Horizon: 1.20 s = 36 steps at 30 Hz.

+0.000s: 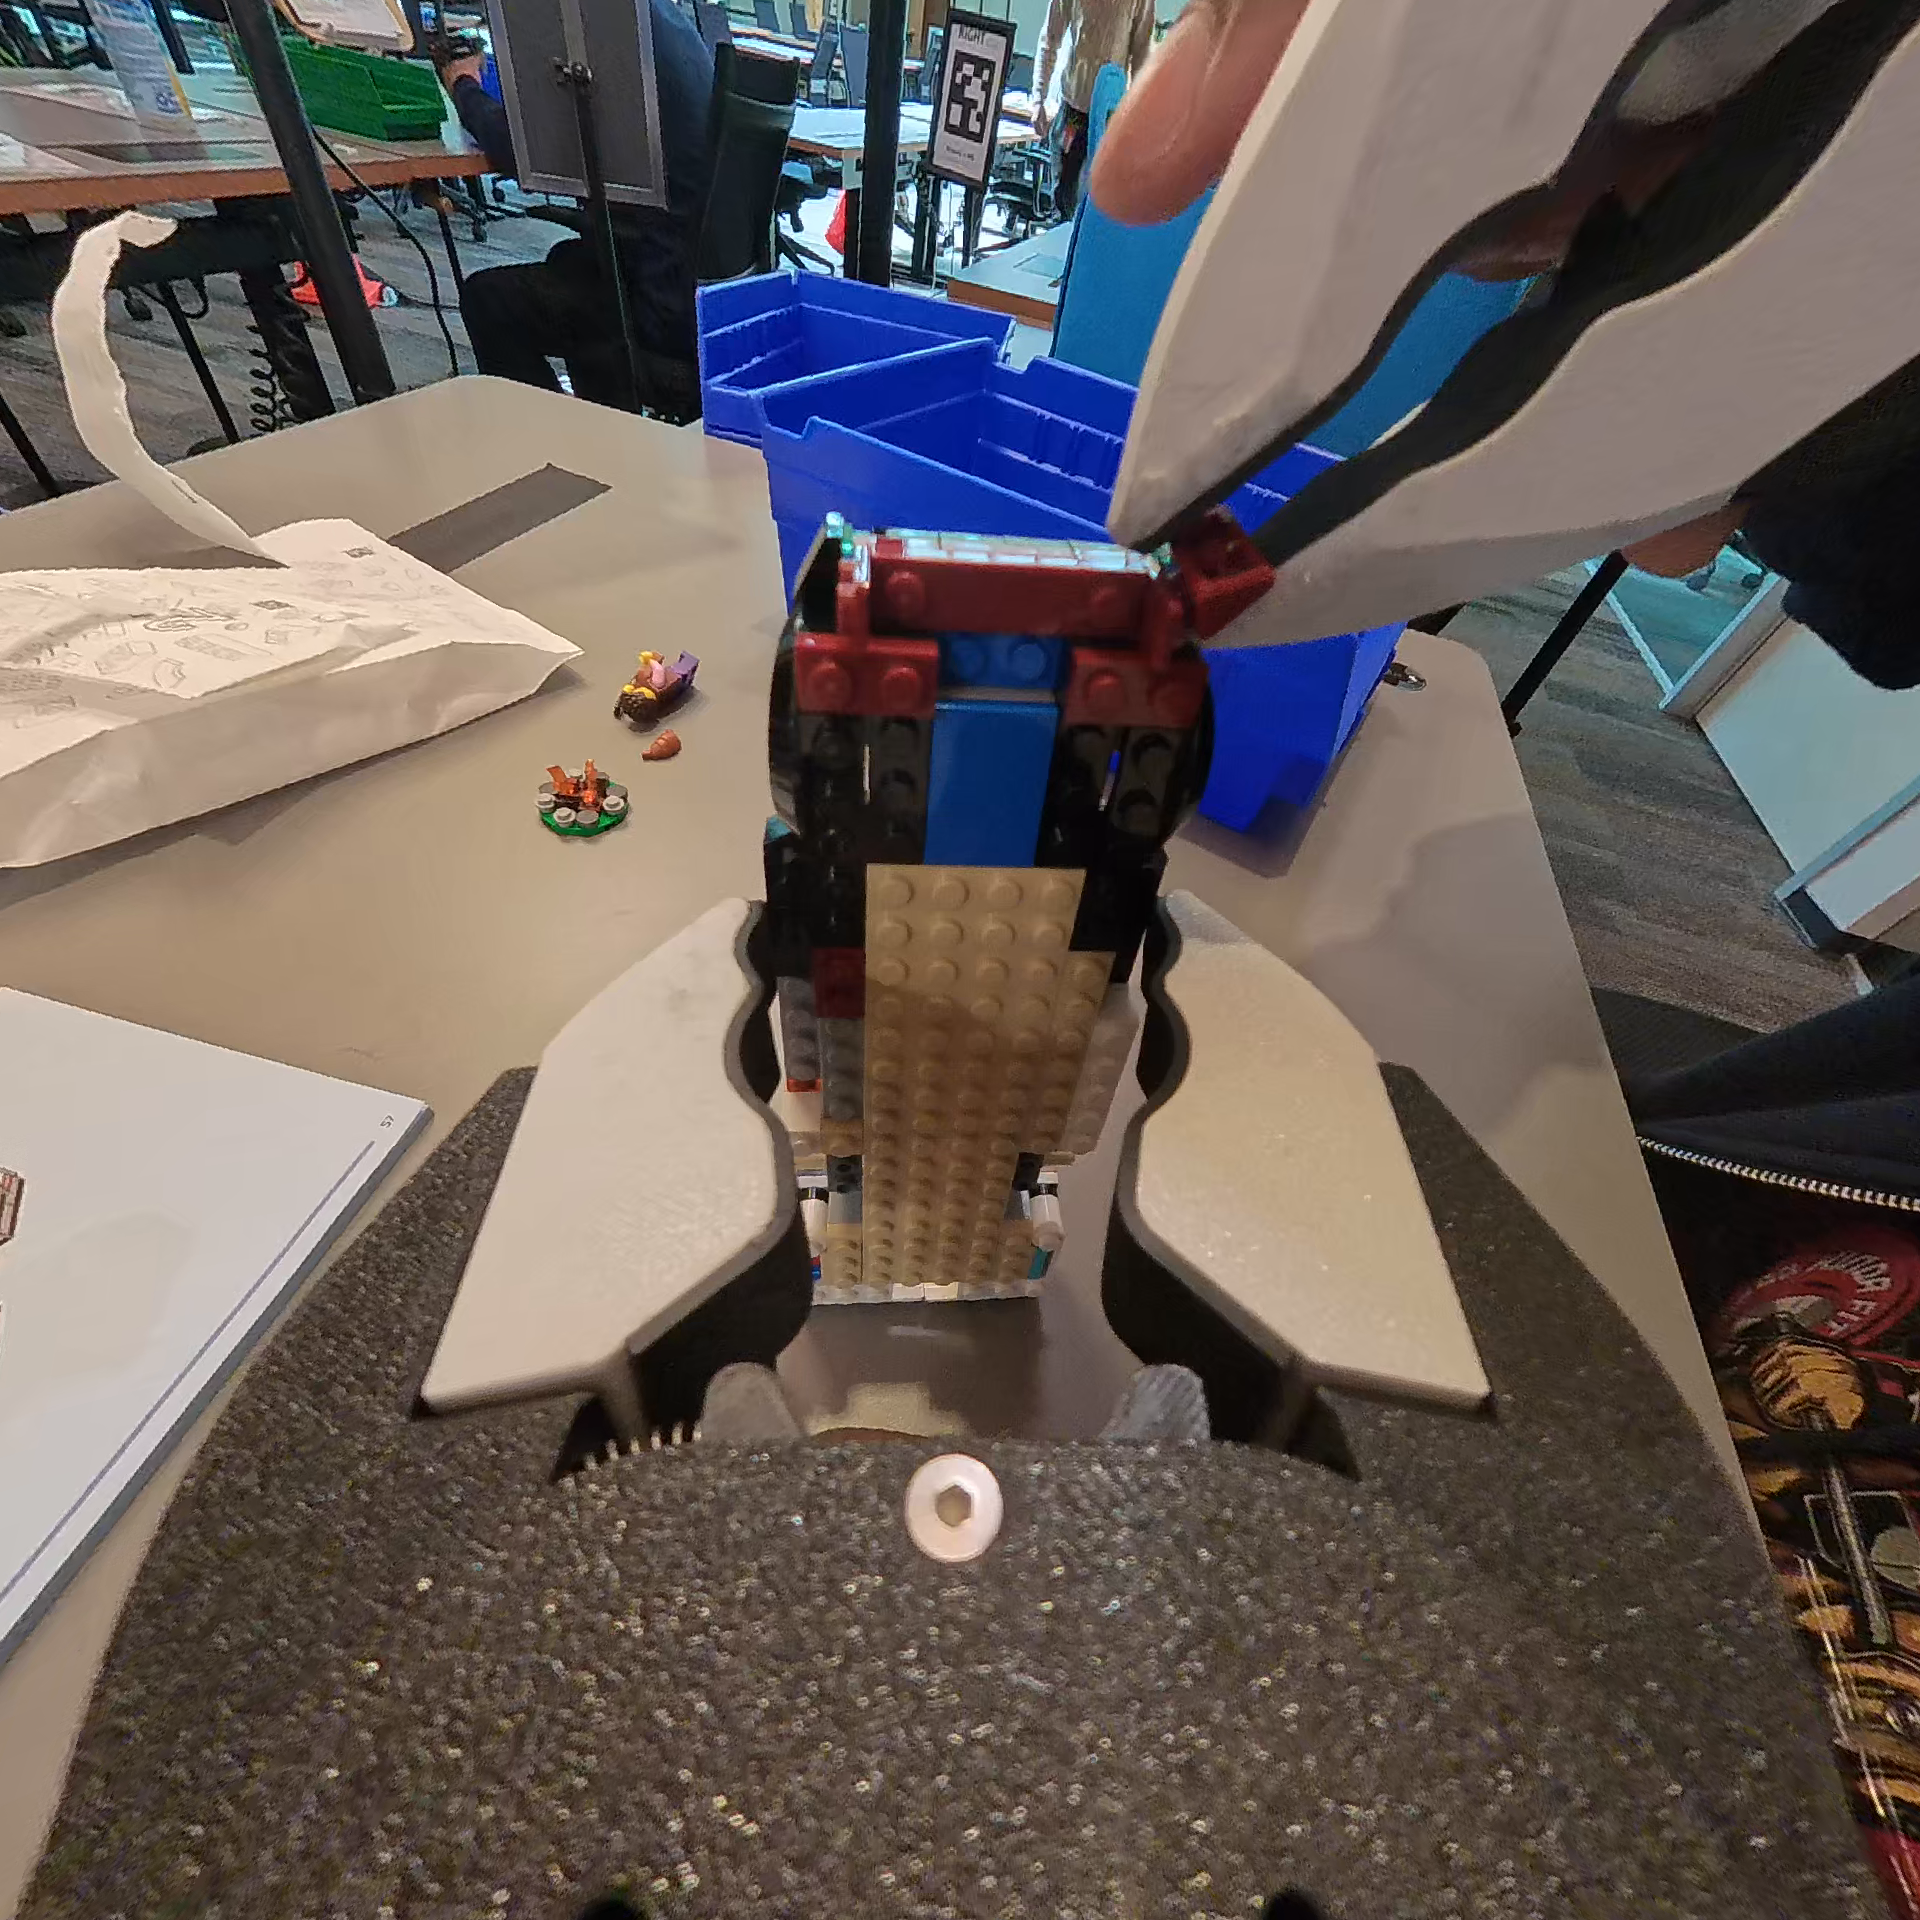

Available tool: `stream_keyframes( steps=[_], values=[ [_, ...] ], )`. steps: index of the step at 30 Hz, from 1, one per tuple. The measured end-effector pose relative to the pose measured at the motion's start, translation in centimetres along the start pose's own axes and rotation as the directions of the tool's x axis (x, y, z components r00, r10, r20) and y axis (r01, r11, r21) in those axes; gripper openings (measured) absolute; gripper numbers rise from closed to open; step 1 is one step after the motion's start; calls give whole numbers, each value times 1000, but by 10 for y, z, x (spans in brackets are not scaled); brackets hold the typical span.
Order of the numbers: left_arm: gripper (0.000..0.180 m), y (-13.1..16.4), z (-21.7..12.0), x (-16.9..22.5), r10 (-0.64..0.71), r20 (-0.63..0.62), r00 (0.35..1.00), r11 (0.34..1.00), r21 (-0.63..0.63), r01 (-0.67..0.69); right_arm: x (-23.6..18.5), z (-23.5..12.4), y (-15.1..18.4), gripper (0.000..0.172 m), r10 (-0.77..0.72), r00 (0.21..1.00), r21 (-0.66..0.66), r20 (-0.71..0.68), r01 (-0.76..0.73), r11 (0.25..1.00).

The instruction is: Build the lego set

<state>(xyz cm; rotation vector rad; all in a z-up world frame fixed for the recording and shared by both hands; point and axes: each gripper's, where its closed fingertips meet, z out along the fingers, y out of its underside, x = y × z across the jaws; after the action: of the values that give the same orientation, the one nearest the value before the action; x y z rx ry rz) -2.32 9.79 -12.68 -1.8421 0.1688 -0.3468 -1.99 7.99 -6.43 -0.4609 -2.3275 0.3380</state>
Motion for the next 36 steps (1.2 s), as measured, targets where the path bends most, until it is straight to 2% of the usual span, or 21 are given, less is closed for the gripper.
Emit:
stream_keyframes(
  steps=[20,30,36],
  values=[
    [68,0,0,0,-6,-4,1000,1000,3,6,-8,-4,-1,5,-47,995,15,86,46,999],
    [68,0,0,0,-4,-6,1000,1000,2,4,-6,-2,0,9,-58,993,0,103,58,998],
    [69,0,0,1,-1,-9,1000,1000,1,1,-7,-2,1,13,-31,987,-5,160,32,999]
  ],
)
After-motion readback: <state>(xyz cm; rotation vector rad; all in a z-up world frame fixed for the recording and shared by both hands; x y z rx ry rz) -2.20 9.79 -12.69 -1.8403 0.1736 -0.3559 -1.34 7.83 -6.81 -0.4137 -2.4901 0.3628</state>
